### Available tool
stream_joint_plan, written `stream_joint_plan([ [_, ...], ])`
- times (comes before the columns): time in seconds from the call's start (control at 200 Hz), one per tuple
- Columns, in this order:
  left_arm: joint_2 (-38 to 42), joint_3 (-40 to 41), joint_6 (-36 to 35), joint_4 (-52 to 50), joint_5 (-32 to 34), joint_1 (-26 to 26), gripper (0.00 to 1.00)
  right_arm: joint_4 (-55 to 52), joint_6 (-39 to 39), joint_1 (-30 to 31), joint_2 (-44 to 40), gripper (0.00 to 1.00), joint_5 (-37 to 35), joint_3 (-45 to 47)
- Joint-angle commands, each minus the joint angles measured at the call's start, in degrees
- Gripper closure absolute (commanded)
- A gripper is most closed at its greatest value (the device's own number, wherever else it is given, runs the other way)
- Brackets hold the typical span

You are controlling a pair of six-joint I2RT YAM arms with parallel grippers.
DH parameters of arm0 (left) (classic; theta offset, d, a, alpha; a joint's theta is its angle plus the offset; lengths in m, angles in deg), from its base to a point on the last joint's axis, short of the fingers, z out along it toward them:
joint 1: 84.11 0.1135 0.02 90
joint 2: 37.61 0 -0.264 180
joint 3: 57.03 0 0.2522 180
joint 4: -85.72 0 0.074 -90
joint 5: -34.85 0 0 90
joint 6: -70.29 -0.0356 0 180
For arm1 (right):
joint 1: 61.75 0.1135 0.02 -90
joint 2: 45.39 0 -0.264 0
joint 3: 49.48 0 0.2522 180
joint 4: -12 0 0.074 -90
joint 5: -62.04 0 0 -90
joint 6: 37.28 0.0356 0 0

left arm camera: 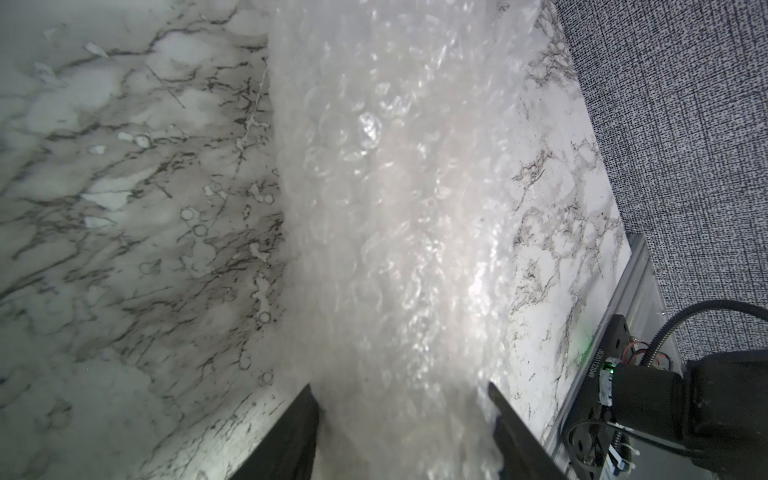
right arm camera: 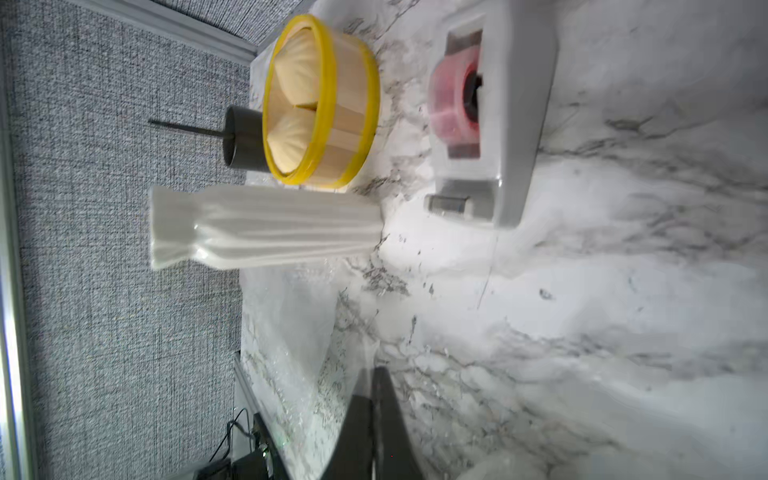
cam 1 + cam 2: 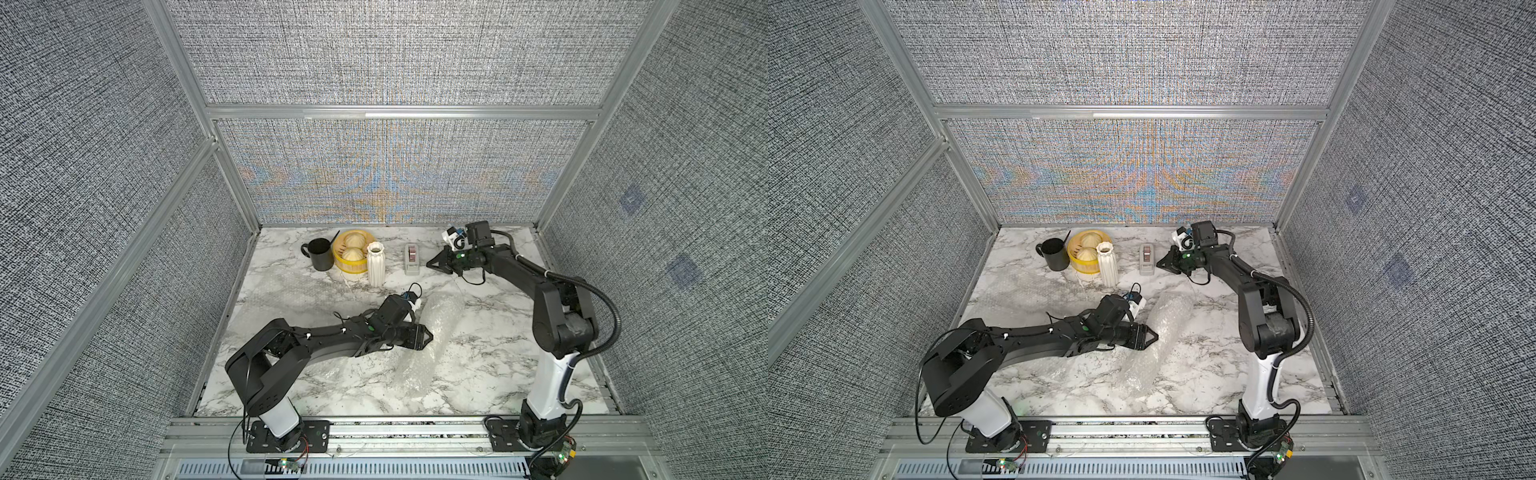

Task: Wrap vases in bubble wrap
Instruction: Stick the tape on the bubble wrap.

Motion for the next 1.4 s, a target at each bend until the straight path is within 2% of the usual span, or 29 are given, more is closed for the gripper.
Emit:
stream_joint_plan([
  [0.0,-1.4,0.3,-3.1,-12.8,2.8,0.0,0.43,-3.5,-3.6,-0.1,-6.0,1.0,3.7,4.3],
  [0.27,-1.9,0.0,-6.7,-12.9,2.0,-0.1,0.44,-11.3,-10.3,0.5,-20.8,1.0,5.9,17.2],
  [0.475,-2.2,0.4,-7.9,-12.6,1.5,0.0,0.46,-15.0,-12.9,3.0,-27.8,1.0,-0.4,24.4],
  [0.811,-2.4,0.6,-9.7,-12.4,0.2,-0.3,0.48,-17.2,-17.3,8.3,-26.7,1.0,-7.2,26.0],
  [1.396,-2.5,0.4,-11.5,-12.6,-1.5,-0.3,0.49,-15.2,-19.4,10.5,-22.4,1.0,-10.3,25.2],
])
